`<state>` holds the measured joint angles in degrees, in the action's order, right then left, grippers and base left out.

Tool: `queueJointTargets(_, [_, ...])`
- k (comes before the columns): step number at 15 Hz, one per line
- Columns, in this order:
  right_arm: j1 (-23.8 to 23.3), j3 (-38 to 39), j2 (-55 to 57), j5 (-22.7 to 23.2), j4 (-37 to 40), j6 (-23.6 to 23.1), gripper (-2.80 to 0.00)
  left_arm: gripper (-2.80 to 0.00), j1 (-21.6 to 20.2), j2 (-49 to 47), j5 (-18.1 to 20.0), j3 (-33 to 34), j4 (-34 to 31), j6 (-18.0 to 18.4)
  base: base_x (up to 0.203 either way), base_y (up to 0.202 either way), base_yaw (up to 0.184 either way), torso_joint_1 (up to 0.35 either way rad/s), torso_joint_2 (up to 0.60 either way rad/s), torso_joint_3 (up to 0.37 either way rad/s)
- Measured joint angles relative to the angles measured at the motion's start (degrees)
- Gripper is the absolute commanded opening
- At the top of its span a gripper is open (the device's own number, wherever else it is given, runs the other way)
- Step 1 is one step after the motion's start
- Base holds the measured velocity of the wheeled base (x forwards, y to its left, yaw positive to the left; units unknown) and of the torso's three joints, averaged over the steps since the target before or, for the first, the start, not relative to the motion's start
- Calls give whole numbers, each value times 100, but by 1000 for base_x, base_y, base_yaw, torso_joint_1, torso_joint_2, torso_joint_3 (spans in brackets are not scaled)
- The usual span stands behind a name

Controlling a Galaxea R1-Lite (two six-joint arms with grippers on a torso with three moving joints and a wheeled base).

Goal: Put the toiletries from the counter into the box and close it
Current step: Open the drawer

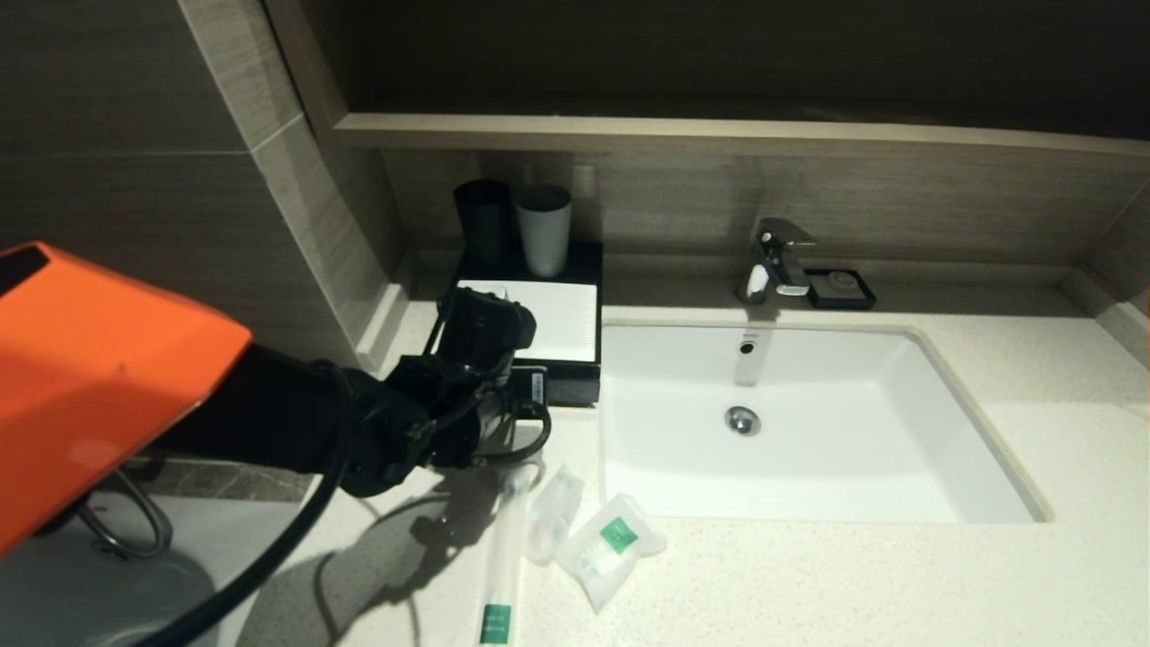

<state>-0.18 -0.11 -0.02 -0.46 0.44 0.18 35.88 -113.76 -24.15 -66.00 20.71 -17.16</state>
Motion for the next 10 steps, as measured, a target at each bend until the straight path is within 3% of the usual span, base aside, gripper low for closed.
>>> queueJointTargets(10, [0, 1, -2, 2, 0, -3, -280, -280, -2, -153, -66, -17, 266, 127, 0, 0, 0, 0, 0, 0])
